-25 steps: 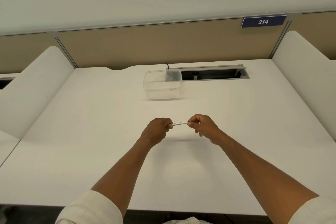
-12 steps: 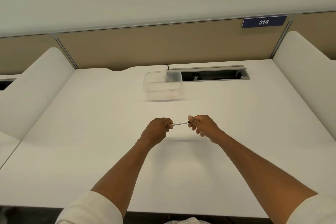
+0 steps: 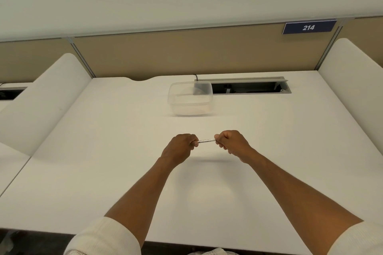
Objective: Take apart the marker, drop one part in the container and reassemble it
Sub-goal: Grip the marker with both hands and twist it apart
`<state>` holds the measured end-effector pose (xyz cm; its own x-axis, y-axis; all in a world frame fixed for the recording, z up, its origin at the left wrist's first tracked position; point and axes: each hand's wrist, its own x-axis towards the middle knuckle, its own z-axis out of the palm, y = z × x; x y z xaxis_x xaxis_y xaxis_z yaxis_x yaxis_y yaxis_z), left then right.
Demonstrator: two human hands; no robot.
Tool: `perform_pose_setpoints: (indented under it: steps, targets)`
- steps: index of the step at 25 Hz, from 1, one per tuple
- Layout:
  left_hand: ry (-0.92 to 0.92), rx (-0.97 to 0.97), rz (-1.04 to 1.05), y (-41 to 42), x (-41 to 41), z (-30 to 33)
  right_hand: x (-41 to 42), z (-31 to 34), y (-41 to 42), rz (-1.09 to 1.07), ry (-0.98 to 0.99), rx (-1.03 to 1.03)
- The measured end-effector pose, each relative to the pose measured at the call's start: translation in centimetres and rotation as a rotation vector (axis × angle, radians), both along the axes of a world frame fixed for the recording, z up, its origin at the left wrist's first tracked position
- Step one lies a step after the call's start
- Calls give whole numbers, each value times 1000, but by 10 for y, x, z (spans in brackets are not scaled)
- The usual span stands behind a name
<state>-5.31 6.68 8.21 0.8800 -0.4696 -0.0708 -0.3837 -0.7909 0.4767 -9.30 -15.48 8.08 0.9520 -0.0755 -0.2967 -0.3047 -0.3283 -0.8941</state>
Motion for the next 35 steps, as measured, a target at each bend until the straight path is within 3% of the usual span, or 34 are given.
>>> perform_pose_setpoints:
  steps: [3,8,13,18,23,35]
  targets:
    - [8,-11,19,4,2,0,1,-2,3,-20,-55,60]
    - [-10,1,4,4,5,2,3,1,2,8,20,11]
    - [4,-14,24,5,7,1,5,-3,2,-25,-80,68]
    - [-5,-16,20,5,7,3,9,0,5,11,-5,-25]
    - [0,-17,38,10,9,2,11,-2,7,12,-36,75]
    - [-5,0,22,11,11,4,16,-3,9,46,31,24]
